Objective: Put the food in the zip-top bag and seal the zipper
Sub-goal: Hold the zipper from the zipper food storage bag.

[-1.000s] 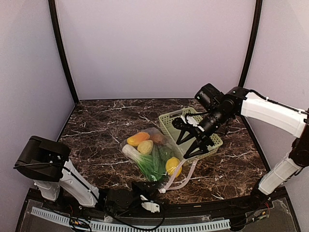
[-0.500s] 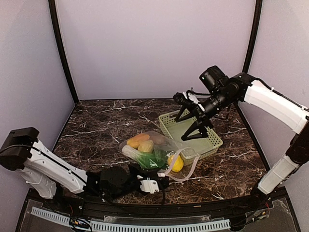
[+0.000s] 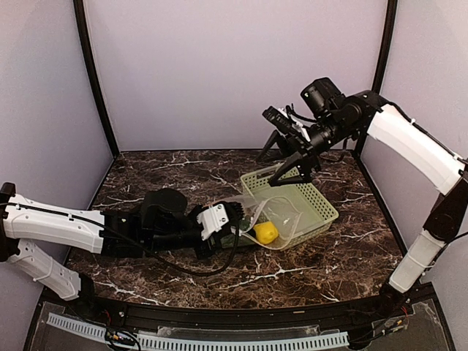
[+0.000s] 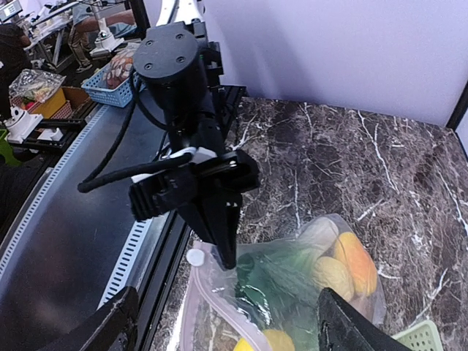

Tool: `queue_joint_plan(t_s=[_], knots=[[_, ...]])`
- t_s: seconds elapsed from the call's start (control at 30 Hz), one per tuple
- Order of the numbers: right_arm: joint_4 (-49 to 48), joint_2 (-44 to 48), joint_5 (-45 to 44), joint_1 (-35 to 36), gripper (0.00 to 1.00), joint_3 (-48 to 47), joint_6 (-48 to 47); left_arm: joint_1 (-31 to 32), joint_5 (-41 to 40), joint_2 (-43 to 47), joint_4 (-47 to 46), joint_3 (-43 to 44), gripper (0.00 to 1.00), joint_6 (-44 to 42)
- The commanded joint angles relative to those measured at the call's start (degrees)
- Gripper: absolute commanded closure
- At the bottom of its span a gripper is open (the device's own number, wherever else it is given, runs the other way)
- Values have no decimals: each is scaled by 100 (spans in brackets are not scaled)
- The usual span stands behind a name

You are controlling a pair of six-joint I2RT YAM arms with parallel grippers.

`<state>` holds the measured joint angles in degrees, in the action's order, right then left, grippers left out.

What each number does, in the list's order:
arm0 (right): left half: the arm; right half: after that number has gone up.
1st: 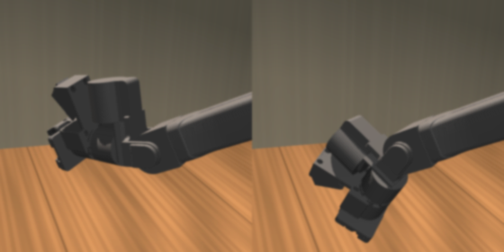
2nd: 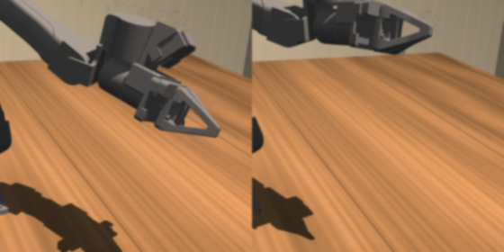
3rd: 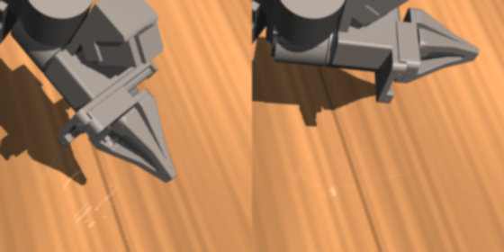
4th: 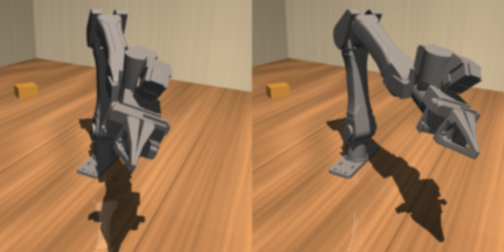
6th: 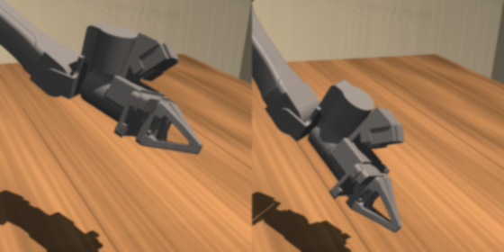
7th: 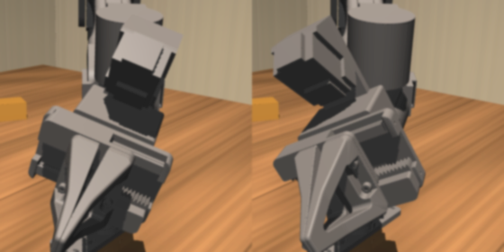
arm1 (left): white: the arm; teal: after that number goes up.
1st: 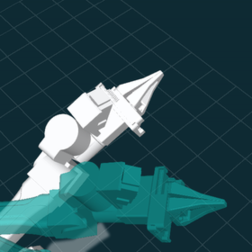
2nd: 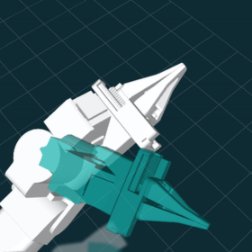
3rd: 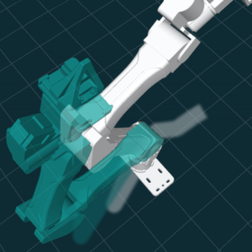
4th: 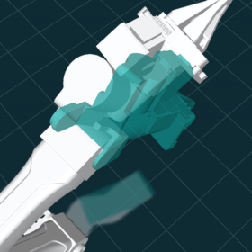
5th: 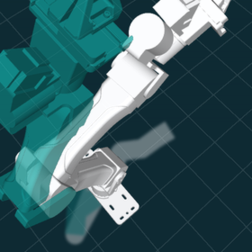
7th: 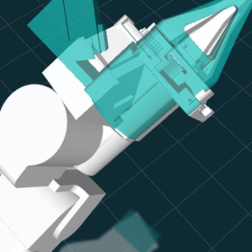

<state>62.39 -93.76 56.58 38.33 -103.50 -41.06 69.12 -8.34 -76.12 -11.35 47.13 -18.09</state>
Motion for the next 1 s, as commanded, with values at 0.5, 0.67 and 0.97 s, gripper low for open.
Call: queue_joint_plan(t_s=[0.5, 0.67, 0.97], knots=[[-492, -238, -1523, 1384, 31, -301, -6, -394, 239, 767, 214, 611, 99, 1430], [-749, -316, -1799, 1421, 39, -323, 184, -408, 350, 917, 222, 621, 99, 1504], [-949, -491, -2137, 1515, 57, -584, 443, -417, 350, 988, 247, 608, 99, 1572]])
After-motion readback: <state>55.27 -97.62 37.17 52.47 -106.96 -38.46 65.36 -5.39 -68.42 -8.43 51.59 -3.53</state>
